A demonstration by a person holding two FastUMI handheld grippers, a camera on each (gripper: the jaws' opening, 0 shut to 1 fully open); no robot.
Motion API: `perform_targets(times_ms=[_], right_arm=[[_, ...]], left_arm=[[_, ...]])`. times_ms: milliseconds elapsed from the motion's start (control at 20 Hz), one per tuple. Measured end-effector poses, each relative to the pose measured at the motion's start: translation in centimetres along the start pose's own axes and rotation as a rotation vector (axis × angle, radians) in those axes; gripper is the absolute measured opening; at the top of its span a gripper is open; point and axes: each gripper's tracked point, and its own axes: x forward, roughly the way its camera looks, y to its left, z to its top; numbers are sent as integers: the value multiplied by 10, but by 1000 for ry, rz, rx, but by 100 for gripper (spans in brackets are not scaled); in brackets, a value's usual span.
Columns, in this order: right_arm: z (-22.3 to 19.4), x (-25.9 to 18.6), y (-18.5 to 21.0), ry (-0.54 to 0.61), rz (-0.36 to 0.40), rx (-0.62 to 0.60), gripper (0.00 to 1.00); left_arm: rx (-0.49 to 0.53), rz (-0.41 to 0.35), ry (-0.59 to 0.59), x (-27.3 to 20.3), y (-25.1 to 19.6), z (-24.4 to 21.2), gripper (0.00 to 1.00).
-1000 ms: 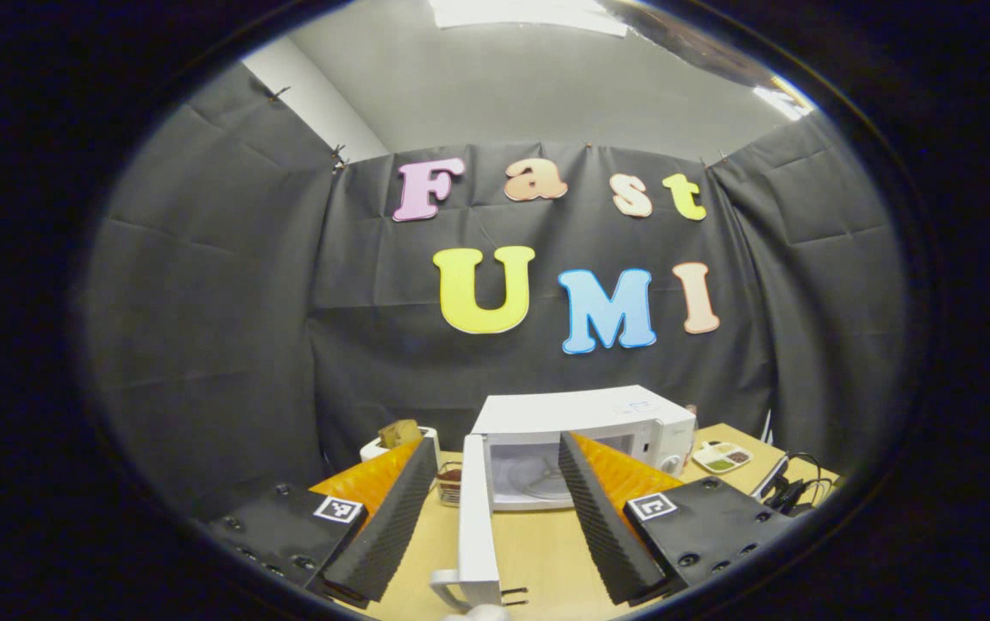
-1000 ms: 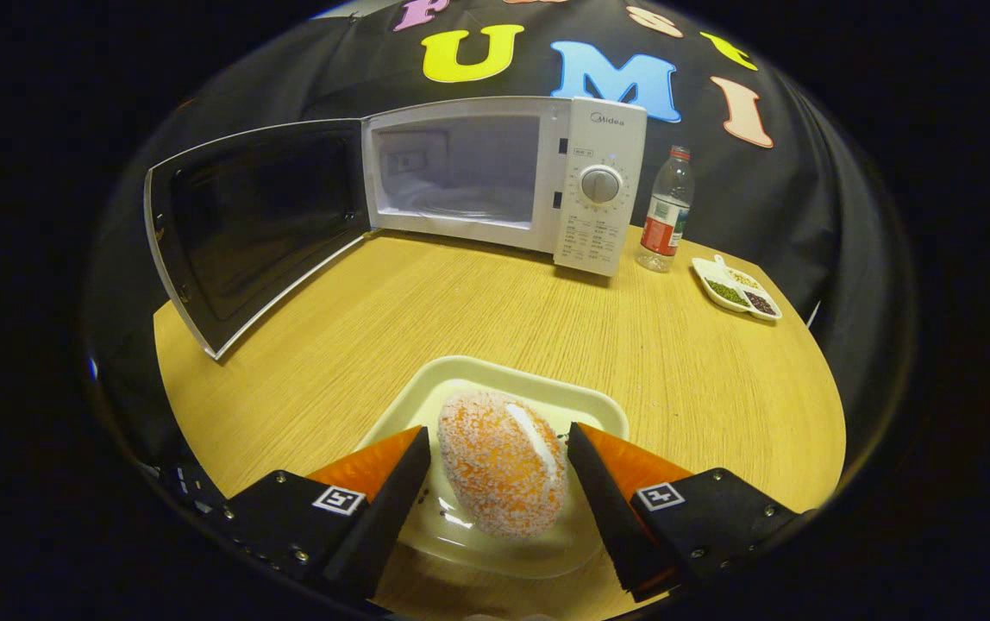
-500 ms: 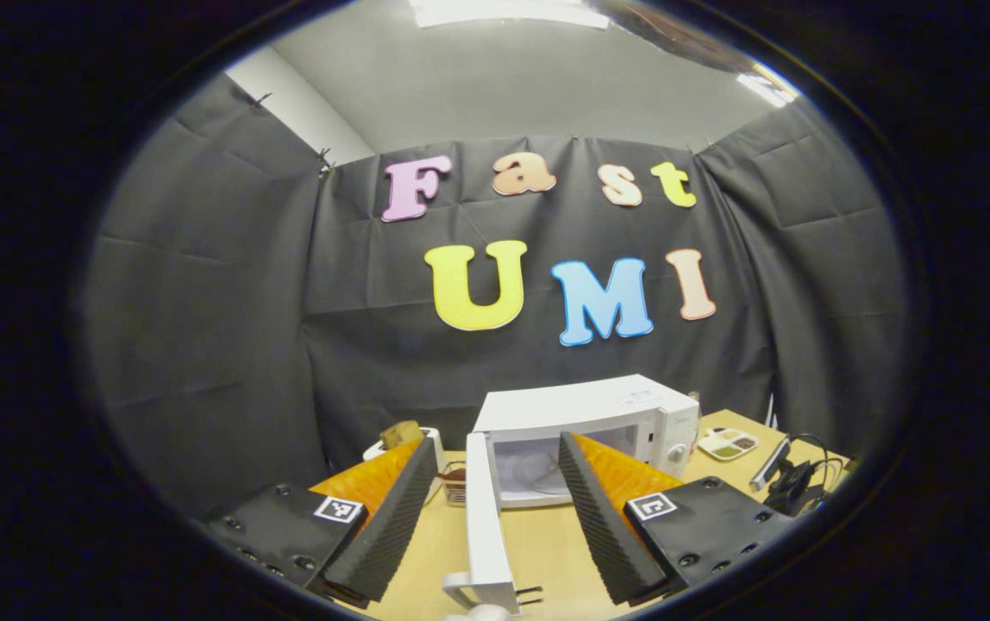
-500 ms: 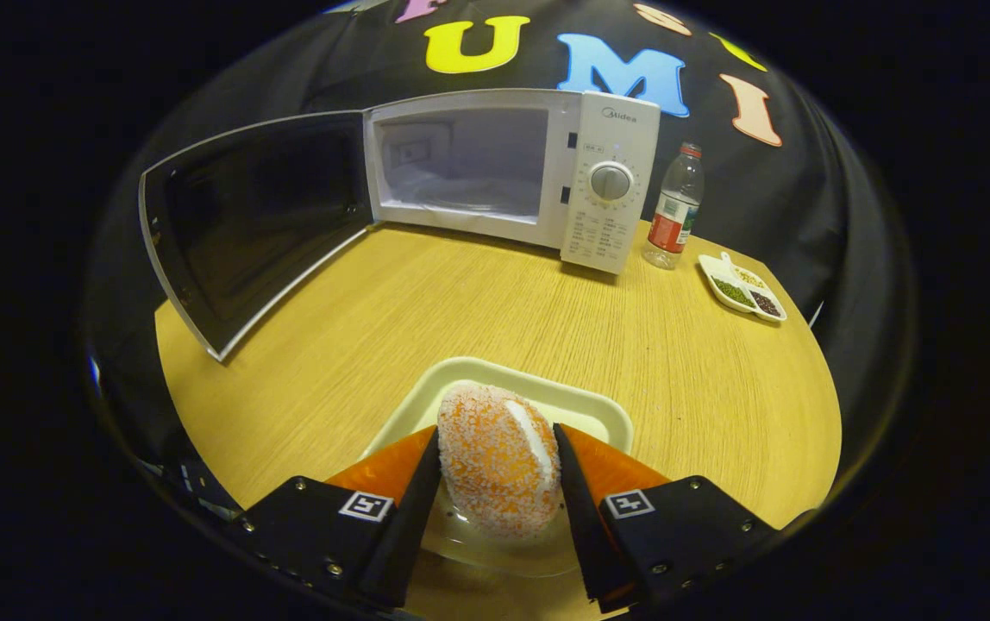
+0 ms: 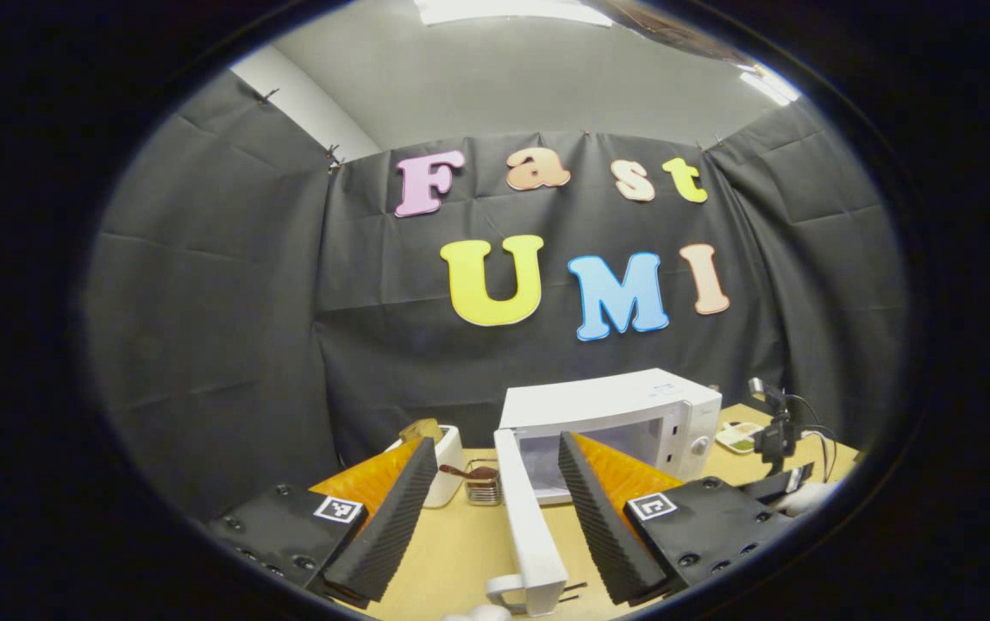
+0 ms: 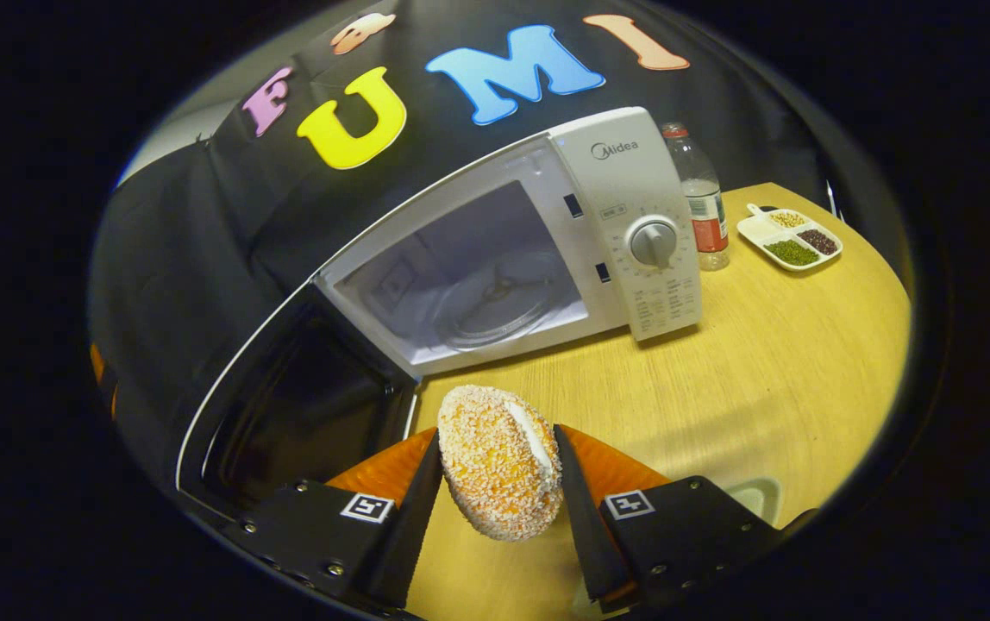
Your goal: Open the microwave oven with the left hand, put the food in, and close the microwave oven.
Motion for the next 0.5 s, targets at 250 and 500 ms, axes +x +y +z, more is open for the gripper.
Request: perform_targets(times_ms=[250, 500], right_arm=[[36, 74, 33, -116, -11, 166, 74], [59, 121, 30, -211, -93, 243, 74]], left_arm=[[-18, 10, 53, 8, 14, -26, 96], [-39, 16, 34, 14, 24, -22, 96]])
